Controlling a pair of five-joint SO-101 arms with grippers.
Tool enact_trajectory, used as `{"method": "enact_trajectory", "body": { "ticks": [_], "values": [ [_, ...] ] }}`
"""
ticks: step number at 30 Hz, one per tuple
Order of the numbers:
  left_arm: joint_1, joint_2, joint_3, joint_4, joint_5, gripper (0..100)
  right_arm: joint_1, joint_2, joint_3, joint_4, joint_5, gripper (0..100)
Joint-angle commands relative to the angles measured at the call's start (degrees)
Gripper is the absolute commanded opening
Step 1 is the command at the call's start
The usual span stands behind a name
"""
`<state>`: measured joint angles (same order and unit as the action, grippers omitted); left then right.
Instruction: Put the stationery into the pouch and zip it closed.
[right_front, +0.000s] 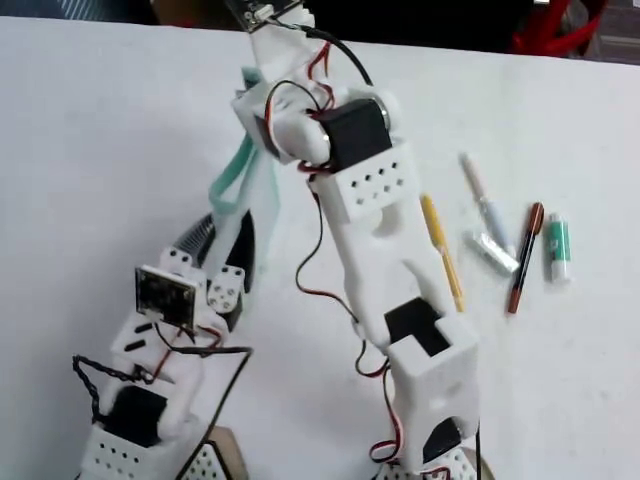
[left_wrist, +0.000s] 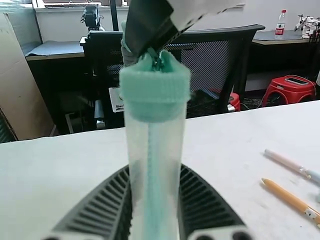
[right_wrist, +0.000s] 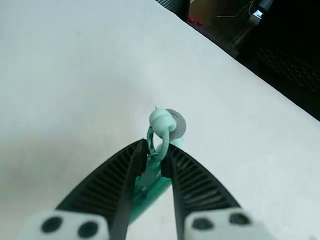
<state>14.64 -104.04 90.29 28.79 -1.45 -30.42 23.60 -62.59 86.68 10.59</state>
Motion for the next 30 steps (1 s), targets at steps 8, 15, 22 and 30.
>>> {"method": "enact_trajectory", "body": {
  "ticks": [8,15,22,30],
  "values": [
    [-0.66,-0.66,0.35,-1.76,0.53,4,-2.07,-16.04,-1.85,6.46,0.00,30.6],
    [-0.75,-0.66,1.93,-2.11,0.44,4,11.30,-26.51,1.23,8.22,-0.53,25.9],
    [-0.75,-0.66,2.11,-1.67,0.44,4,29.05,-20.79,21.36,8.66,-0.09,25.6],
    [-0.22,-0.48,4.13,-2.11,-6.07,4,48.04,-10.33,26.81,7.08,8.26,25.5]
  ]
}}
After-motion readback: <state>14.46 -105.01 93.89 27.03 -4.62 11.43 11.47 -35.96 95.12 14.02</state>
